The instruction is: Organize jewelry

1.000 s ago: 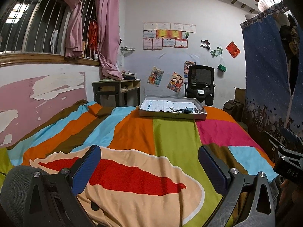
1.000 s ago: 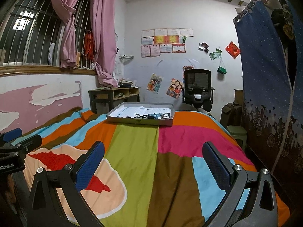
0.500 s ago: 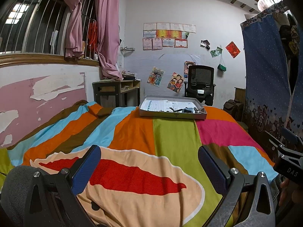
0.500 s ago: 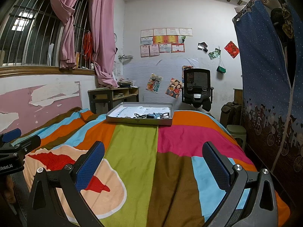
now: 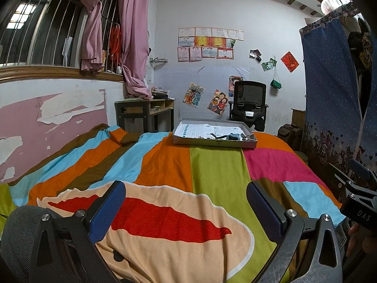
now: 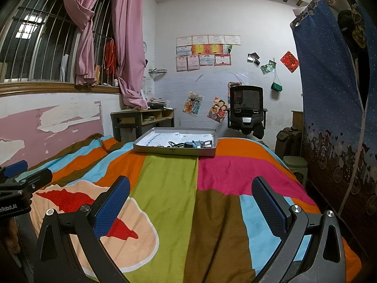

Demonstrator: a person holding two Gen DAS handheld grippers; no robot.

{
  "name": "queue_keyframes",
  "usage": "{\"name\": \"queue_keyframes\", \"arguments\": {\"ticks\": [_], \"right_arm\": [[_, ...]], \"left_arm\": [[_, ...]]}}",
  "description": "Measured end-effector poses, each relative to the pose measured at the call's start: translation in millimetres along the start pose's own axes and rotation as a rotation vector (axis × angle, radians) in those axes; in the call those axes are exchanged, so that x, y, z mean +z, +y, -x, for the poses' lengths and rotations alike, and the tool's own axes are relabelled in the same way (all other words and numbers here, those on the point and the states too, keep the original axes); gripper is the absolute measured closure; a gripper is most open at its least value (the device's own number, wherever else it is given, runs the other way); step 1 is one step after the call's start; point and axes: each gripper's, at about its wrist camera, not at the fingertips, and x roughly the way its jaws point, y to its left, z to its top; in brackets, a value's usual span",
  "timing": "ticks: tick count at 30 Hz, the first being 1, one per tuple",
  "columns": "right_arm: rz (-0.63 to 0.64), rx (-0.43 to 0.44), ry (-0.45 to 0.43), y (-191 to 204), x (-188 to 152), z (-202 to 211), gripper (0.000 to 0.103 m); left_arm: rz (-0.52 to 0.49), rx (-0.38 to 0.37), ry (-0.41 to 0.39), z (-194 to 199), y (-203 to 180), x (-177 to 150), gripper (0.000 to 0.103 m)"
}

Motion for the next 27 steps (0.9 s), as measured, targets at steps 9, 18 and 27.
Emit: {"name": "queue_keyframes", "arguments": {"ticks": [9,18,27], "right_arm": [[0.001,0.001,0.000,-1.2,-0.1,-0.1,0.001],[0.002,-0.001,0.002,0.6,-1.5,2.1,0.001],[0.001,0.001,0.002,-0.3,-1.0,1.5,0.001]], "left_arm": [[0.001,0.000,0.000,-0.2,1.0,0.1,0.000],[-0.001,0.000,0.000,0.1,1.3,0.4,0.000],[-0.002,0.001,0.001,0.2,1.3,0.6,0.000]]}}
